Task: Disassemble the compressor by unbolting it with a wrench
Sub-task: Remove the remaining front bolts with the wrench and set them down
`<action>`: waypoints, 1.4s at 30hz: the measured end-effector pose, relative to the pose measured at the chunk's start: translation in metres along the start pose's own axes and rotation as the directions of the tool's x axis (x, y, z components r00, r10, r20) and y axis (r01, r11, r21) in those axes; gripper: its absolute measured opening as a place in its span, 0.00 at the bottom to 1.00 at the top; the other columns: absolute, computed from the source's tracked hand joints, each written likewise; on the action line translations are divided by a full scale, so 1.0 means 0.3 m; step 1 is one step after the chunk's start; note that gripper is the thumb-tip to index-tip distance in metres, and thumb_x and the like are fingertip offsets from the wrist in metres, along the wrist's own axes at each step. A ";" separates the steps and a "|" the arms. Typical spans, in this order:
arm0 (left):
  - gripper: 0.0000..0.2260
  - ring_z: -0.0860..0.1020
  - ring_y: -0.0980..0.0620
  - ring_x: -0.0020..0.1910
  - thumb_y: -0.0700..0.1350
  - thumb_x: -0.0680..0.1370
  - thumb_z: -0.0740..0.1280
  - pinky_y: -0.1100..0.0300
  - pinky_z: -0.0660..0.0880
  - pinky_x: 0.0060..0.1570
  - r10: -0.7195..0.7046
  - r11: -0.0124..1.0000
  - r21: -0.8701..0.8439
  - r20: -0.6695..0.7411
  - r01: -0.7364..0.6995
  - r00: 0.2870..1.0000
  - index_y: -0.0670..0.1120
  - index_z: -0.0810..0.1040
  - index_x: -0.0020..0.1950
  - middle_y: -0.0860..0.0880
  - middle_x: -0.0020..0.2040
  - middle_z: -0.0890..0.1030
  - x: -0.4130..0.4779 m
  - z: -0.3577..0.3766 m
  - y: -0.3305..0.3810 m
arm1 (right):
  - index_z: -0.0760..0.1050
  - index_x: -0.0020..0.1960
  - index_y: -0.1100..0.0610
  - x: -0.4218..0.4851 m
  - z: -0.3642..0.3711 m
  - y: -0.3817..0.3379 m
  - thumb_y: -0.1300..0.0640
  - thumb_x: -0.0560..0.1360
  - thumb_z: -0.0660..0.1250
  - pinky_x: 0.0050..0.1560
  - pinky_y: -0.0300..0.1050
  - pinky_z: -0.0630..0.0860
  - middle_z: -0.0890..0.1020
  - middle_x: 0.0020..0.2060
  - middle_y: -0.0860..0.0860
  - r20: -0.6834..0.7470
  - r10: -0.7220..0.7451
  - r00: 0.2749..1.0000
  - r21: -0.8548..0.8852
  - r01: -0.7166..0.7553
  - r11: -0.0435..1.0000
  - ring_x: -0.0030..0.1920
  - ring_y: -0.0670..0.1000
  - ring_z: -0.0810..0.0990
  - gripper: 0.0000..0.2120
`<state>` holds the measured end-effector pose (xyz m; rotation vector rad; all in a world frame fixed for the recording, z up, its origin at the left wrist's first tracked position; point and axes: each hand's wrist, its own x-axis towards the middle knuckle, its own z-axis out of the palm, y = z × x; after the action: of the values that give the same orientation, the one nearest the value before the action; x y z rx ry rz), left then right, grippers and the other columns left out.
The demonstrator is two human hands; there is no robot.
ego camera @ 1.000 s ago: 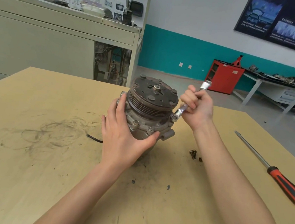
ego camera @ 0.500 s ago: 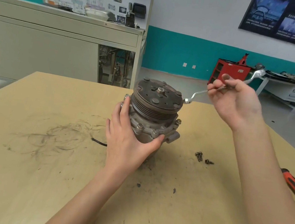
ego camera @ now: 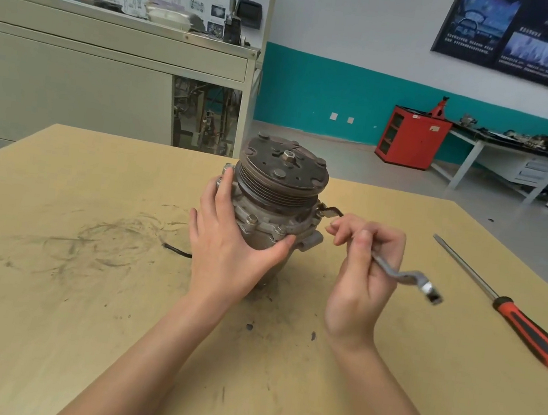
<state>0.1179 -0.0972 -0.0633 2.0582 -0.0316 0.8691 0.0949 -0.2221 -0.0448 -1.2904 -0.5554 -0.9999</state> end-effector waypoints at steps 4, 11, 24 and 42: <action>0.50 0.60 0.46 0.74 0.69 0.62 0.65 0.39 0.60 0.71 0.006 1.000 -0.009 -0.008 -0.006 1.000 0.47 0.54 0.78 0.45 0.75 0.61 0.001 0.002 0.001 | 0.66 0.44 0.56 -0.060 0.023 0.017 0.63 0.77 0.54 0.52 0.46 0.72 0.72 0.39 0.54 0.081 -0.082 0.993 -0.046 0.086 0.995 0.46 0.52 0.75 0.05; 0.50 0.60 0.46 0.74 0.69 0.62 0.64 0.39 0.59 0.71 -0.003 1.000 -0.011 0.006 0.003 1.000 0.47 0.54 0.78 0.45 0.75 0.61 0.000 -0.002 0.003 | 0.69 0.41 0.55 0.033 0.000 0.012 0.66 0.76 0.52 0.40 0.41 0.70 0.68 0.27 0.49 -0.187 0.176 0.966 0.315 -0.111 0.943 0.32 0.52 0.70 0.11; 0.50 0.60 0.48 0.74 0.69 0.61 0.64 0.41 0.61 0.72 -0.015 1.000 -0.022 0.007 0.015 1.000 0.48 0.55 0.78 0.47 0.75 0.61 0.004 -0.006 0.013 | 0.71 0.37 0.62 0.412 0.032 0.303 0.62 0.74 0.54 0.17 0.35 0.54 0.57 0.16 0.46 0.541 0.752 0.377 0.582 -0.813 -0.011 0.19 0.41 0.53 0.11; 0.50 0.60 0.47 0.75 0.69 0.62 0.65 0.40 0.60 0.71 -0.016 1.000 -0.022 0.028 0.017 0.999 0.49 0.54 0.78 0.47 0.75 0.60 -0.002 -0.008 0.010 | 0.62 0.31 0.55 0.182 -0.047 -0.080 0.66 0.73 0.51 0.34 0.40 0.66 0.64 0.24 0.49 -0.332 0.528 0.782 0.588 -0.266 0.764 0.27 0.49 0.67 0.13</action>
<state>0.1149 -0.0974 -0.0605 2.0467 -0.0393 0.8271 0.0988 -0.2510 0.0090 -0.5947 -0.1091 -0.6880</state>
